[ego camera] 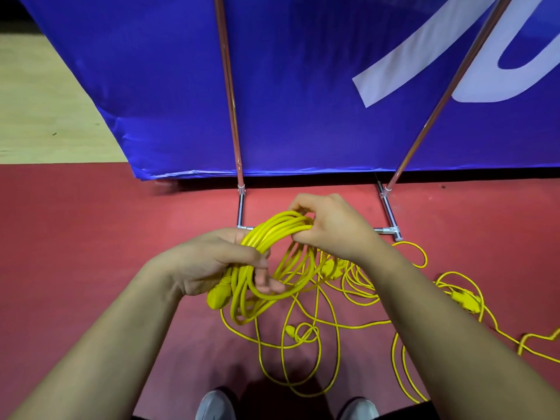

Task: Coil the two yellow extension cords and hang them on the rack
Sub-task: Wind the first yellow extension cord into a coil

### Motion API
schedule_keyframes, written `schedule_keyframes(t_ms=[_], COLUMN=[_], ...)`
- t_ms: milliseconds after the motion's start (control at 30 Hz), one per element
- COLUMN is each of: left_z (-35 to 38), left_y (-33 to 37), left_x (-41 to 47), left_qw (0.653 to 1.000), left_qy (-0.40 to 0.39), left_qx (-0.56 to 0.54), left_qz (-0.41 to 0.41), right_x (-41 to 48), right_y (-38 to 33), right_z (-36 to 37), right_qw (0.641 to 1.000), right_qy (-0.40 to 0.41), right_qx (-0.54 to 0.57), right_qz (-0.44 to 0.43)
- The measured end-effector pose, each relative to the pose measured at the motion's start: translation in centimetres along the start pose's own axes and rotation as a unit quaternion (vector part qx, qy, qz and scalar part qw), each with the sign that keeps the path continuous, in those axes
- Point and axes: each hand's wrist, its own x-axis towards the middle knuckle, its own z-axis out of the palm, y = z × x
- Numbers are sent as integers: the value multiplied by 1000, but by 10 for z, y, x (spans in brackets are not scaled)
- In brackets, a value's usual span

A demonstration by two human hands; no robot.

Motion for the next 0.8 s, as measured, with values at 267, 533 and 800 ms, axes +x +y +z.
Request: schedule_keyframes(t_ms=[267,533,800], left_z=[3,2,-5], left_y=[3,1,0], left_x=[2,2,6], left_qw=[999,992,984], left_qy=[25,-25,2], left_qx=[32,-92,-154], left_qz=[21,77,93], right_x=[-1,0,0], right_y=[6,18,56], right_z=[-8,-14,-6], right_qw=[999,966,933], right_qy=[10,-14,-91], right_qx=[47,259,334], right_qz=[-7,19,96])
